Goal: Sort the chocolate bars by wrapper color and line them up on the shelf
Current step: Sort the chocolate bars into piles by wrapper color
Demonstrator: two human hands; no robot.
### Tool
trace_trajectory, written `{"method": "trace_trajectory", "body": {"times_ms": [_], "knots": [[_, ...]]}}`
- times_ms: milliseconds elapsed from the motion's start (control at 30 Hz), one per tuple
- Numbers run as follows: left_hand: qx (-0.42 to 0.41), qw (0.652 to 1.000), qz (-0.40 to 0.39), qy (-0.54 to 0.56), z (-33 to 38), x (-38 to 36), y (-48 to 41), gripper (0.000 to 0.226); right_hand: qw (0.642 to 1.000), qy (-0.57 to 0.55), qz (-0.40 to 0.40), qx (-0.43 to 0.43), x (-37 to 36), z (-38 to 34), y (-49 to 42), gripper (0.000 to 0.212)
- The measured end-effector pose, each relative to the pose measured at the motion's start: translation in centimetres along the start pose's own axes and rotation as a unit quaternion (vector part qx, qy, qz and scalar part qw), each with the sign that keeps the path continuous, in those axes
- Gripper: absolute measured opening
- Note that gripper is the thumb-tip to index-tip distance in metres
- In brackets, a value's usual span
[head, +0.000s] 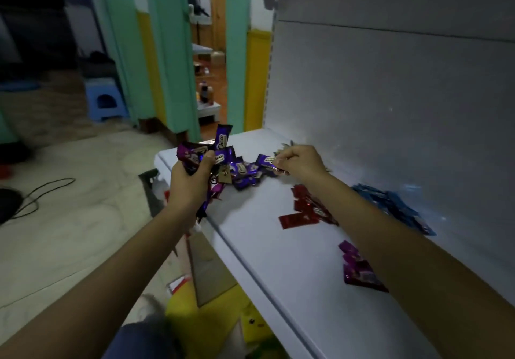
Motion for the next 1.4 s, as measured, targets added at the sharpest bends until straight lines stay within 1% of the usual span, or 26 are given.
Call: {"method": "trace_trajectory", "body": {"times_ms": [133,267,333,367,433,500,567,600,667,767,900,967,1033,1133,1200,1300,1333,1400], "knots": [[0.01,1.0,-0.007,-0.012,-1.2,1.4,-0.6,0.02,0.999,0.054,0.0,0.0,-3.5,-0.1,-2.0,0.023],[0.018,1.0,-0.02,0.008,-1.9,1.2,-0.8,0.022,0.977,0.21,0.022,0.017,-4.1,-0.4,-2.4,0.013],[0.023,0.999,-0.031,0.028,-2.1,0.7,-1.0,0.017,0.972,0.225,0.044,0.04,-3.9,-1.0,-2.2,0.016],[0.024,0.998,-0.038,0.036,-2.2,0.4,-1.0,0.014,0.977,0.197,0.057,0.055,-3.7,-1.5,-1.9,0.02],[0.02,0.997,-0.05,0.051,-2.1,-0.4,-1.1,0.012,0.993,0.064,0.057,0.076,-3.3,-2.9,-1.1,0.031],[0.018,0.996,-0.065,0.067,-1.9,-1.3,-1.0,0.012,0.995,-0.057,-0.005,0.078,-3.5,-4.3,0.2,0.033],[0.017,0.994,-0.08,0.076,-1.7,-2.5,-0.8,0.012,0.985,-0.124,-0.088,0.083,-4.3,-5.2,1.5,0.021],[0.018,0.993,-0.088,0.077,-1.8,-3.1,-0.8,0.012,0.98,-0.147,-0.108,0.083,-4.5,-5.3,1.8,0.017],[0.03,0.992,-0.099,0.073,-2.0,-4.2,-0.5,0.013,0.977,-0.177,-0.098,0.07,-3.9,-4.8,1.9,0.012],[0.046,0.992,-0.096,0.064,-2.5,-5.0,-0.3,0.018,0.979,-0.195,-0.042,0.032,-1.3,-3.5,1.4,0.006],[0.067,0.992,-0.096,0.056,-3.2,-5.9,-0.3,0.025,0.988,-0.153,0.003,0.001,2.3,-1.5,1.3,0.014],[0.055,0.993,-0.085,0.062,-3.3,-6.2,0.0,0.026,0.99,-0.143,0.016,-0.008,3.1,-0.5,1.4,0.01],[0.024,0.996,-0.053,0.071,-3.0,-5.6,0.2,0.02,0.991,-0.134,0.019,-0.013,3.1,0.4,1.6,0.002],[0.011,0.995,0.023,0.094,-2.7,-3.9,0.5,0.021,0.992,-0.124,0.014,-0.018,1.8,1.3,1.3,0.005],[0.025,0.99,0.061,0.122,-3.0,-3.1,0.7,0.018,0.996,-0.094,-0.003,0.002,0.3,1.1,1.1,0.012],[0.052,0.985,0.082,0.146,-3.8,-2.7,0.5,0.012,0.996,0.026,-0.057,0.063,-2.8,0.0,0.9,0.013],[0.059,0.983,0.086,0.151,-4.2,-2.7,0.4,0.009,0.993,0.06,-0.065,0.075,-3.7,-0.2,0.7,0.012],[0.066,0.981,0.091,0.159,-4.5,-2.6,0.2,0.009,0.99,0.091,-0.061,0.084,-4.7,-0.2,0.1,0.012]]}}
Point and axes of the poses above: each hand's wrist, its own y-axis away from the middle knuckle, its own x-axis out of the back of the hand, z = x × y, the point moved 8 cm from there along -y, towards the middle knuckle, and after that the axes turned 3 degrees about -x, right-handed, at the moved point
